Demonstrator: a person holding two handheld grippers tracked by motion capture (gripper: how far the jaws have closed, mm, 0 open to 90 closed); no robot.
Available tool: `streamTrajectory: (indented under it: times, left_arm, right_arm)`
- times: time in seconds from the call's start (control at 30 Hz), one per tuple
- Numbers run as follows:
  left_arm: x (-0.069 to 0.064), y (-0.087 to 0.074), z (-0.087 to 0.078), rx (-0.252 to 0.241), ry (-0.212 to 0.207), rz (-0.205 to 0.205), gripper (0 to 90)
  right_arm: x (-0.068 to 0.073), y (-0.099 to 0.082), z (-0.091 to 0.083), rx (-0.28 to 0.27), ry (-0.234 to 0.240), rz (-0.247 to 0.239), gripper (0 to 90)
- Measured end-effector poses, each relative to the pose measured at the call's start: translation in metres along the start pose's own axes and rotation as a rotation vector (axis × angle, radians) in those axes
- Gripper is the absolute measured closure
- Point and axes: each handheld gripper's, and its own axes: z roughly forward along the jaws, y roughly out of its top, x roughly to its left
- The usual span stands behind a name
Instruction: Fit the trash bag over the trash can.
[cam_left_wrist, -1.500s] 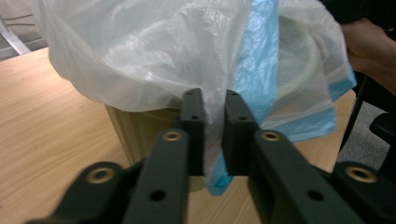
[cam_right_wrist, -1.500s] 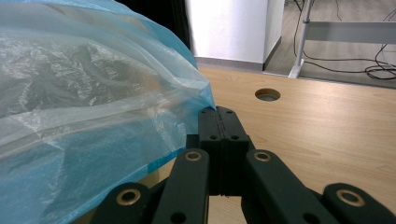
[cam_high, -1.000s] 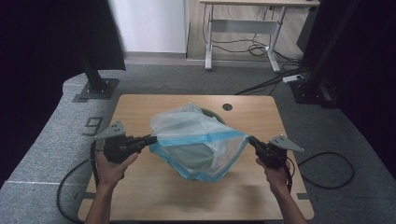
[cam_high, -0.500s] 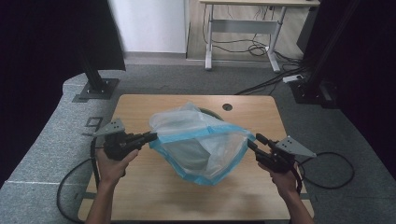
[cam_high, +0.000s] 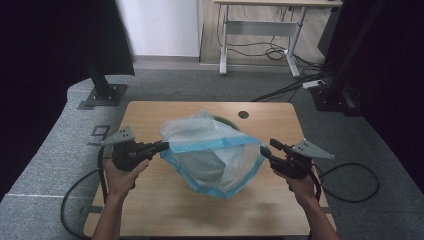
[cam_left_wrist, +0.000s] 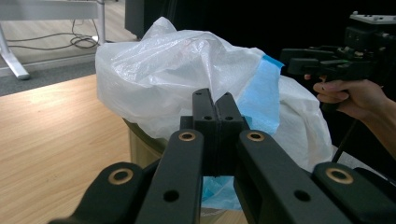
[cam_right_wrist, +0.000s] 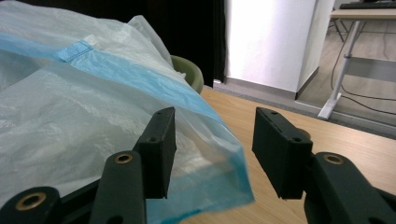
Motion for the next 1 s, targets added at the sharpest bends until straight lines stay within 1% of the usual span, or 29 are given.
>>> streamTrajectory:
  times: [0.13,0.17,0.23,0.3,0.37,0.43,0.53,0.6,0.63,0.7,0.87,0.93,1.0]
  left_arm:
    - [0.002,0.001,0.001,0.004,-0.006,-0.004,89.7]
    - [0.002,0.001,0.001,0.004,-0.006,-0.008,89.7]
    - [0.004,0.001,0.0,0.002,-0.008,-0.015,89.7]
    - [0.006,0.0,-0.001,-0.002,-0.008,-0.023,89.7]
    - [0.007,-0.001,-0.002,-0.004,-0.008,-0.028,89.7]
    - [0.009,-0.001,-0.003,-0.009,-0.011,-0.035,89.6]
    - [0.011,-0.002,-0.003,-0.015,-0.02,-0.046,89.7]
    - [0.012,-0.003,-0.003,-0.017,-0.021,-0.046,89.7]
    - [0.012,-0.003,-0.004,-0.017,-0.021,-0.044,89.7]
    - [0.012,-0.002,-0.004,-0.018,-0.019,-0.043,89.6]
    - [0.017,0.003,-0.003,-0.017,-0.027,-0.043,89.6]
    - [0.02,0.007,0.0,-0.011,-0.016,-0.04,89.6]
    - [0.025,0.011,0.003,-0.001,0.002,-0.039,89.6]
  right_arm:
    - [-0.001,0.004,0.014,0.027,0.022,-0.006,46.8]
    - [-0.002,0.005,0.017,0.029,0.033,-0.012,46.8]
    - [-0.004,0.007,0.023,0.029,0.079,-0.021,46.6]
    - [-0.005,0.008,0.03,0.043,0.094,-0.032,46.6]
    - [-0.004,0.007,0.035,0.053,0.133,-0.039,49.3]
    - [-0.001,0.006,0.038,0.065,0.147,-0.059,54.2]
    - [0.002,0.005,0.041,0.068,0.138,-0.077,67.1]
    - [0.003,0.004,0.041,0.065,0.139,-0.088,76.9]
    - [0.003,0.004,0.041,0.063,0.13,-0.095,81.5]
    - [0.003,0.005,0.04,0.056,0.124,-0.097,88.0]
    - [-0.003,0.014,0.04,0.023,0.086,-0.064,88.8]
    - [-0.005,0.019,0.042,0.007,0.073,-0.039,88.8]
    - [-0.006,0.025,0.047,0.002,0.048,-0.027,88.8]
